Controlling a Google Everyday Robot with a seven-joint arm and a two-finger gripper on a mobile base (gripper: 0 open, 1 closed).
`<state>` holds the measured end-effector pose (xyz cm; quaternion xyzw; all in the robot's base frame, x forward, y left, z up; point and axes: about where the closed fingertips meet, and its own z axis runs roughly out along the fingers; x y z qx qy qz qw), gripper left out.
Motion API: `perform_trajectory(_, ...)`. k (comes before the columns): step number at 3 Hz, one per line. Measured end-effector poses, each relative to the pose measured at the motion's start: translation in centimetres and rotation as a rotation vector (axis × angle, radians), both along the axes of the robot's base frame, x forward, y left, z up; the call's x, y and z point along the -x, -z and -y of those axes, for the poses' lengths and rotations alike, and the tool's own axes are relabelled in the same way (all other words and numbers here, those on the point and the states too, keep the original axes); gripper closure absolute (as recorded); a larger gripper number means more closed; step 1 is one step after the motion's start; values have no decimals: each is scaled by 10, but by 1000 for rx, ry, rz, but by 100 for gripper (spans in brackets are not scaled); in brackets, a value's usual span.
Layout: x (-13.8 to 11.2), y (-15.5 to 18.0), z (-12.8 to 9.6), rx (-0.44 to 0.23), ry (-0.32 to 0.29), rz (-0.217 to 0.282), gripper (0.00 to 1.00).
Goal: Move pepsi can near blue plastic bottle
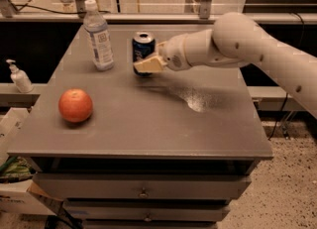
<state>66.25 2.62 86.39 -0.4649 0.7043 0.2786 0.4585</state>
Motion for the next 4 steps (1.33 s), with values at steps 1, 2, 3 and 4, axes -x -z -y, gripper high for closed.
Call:
perform_trajectory(1, -17, 1, -26, 11, -34, 22, 100)
perform_trajectory(2, -30, 7, -44, 28, -60, 24, 100)
perform_trajectory(3, -34, 15, -58, 36, -86, 13, 100)
perform_trajectory(4, -34, 20, -67, 27, -96, -8, 100)
